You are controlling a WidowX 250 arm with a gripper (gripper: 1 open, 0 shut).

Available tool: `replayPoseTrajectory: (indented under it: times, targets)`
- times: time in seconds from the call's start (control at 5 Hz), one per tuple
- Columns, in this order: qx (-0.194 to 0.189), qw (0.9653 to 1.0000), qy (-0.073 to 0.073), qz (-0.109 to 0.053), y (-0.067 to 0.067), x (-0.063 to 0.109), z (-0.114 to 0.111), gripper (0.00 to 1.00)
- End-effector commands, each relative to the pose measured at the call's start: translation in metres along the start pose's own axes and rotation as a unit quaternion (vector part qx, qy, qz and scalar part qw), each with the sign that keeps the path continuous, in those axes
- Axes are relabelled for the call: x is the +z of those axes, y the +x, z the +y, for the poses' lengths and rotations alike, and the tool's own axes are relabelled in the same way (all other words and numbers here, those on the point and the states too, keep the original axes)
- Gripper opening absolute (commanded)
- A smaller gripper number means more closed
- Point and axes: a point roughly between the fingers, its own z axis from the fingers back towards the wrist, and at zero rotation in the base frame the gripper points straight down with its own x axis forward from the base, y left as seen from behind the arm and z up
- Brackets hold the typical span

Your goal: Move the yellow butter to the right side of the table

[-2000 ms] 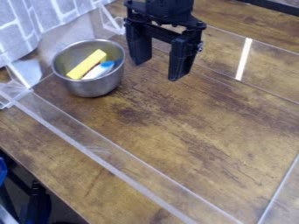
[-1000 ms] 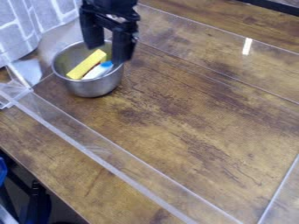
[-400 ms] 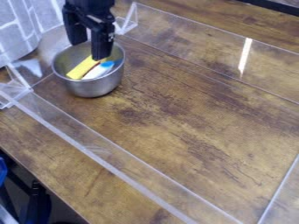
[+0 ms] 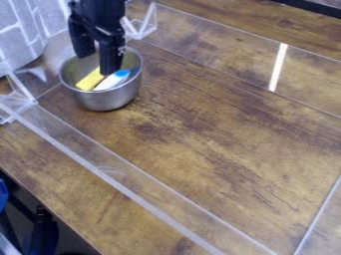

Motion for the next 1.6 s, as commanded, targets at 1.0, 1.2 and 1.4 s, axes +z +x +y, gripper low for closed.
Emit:
replayPoseTrajectory:
  times: [1.0, 1.2, 1.4]
  targets:
    - [0.022, 0.9992, 0.007, -0.033, 0.007, -0.016, 0.047, 1.00]
    - [0.022, 0.9989, 0.005, -0.040, 0.008, -0.016, 0.049, 1.00]
    - [0.023, 0.9988, 0.004, -0.043, 0.010, -0.018, 0.052, 1.00]
